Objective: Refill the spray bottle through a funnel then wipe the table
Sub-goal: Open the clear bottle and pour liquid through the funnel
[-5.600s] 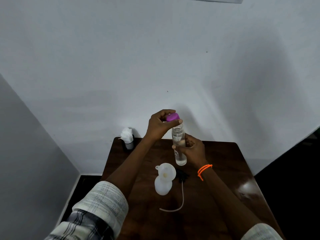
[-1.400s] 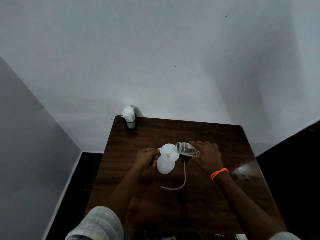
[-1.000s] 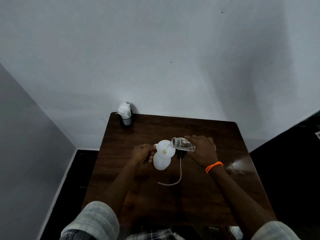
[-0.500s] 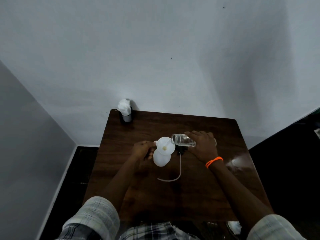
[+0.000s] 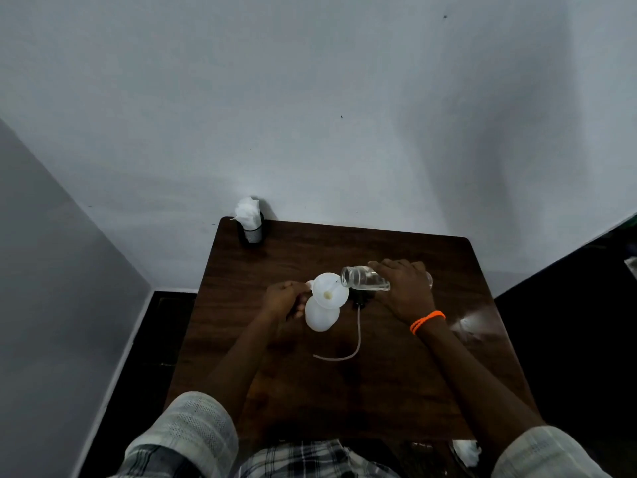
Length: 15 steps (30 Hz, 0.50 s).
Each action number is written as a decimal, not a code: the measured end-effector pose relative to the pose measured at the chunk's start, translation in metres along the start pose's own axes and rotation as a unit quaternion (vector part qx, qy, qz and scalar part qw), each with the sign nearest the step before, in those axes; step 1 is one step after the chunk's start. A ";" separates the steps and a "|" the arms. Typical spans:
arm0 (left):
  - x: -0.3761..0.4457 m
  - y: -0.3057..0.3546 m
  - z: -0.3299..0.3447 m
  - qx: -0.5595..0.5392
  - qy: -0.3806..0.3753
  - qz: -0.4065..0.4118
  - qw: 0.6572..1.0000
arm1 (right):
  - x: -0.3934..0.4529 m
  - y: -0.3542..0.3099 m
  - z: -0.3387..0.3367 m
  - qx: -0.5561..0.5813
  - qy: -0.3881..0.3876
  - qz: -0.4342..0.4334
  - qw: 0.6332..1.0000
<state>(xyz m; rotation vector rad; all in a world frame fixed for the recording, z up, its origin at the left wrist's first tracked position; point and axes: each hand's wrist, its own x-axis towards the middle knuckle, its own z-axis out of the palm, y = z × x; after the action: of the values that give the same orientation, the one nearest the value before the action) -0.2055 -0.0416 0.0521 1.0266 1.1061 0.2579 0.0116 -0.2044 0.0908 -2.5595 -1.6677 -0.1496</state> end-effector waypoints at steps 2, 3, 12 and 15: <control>0.001 -0.001 0.001 -0.002 0.001 -0.001 1.000 | 0.000 0.001 0.001 -0.001 0.001 0.001 1.000; 0.001 -0.002 0.001 -0.006 0.001 -0.001 1.000 | 0.000 0.001 0.001 -0.001 0.002 0.003 1.000; 0.001 -0.005 -0.001 -0.010 0.014 -0.002 1.000 | 0.000 0.001 -0.001 -0.008 0.002 0.005 1.000; 0.000 -0.005 -0.001 -0.004 0.012 0.001 1.000 | 0.001 0.002 -0.001 -0.010 0.006 0.003 1.000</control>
<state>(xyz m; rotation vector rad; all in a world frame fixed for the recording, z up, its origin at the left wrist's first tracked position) -0.2080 -0.0435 0.0485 1.0193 1.1253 0.2767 0.0138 -0.2041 0.0922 -2.5726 -1.6627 -0.1818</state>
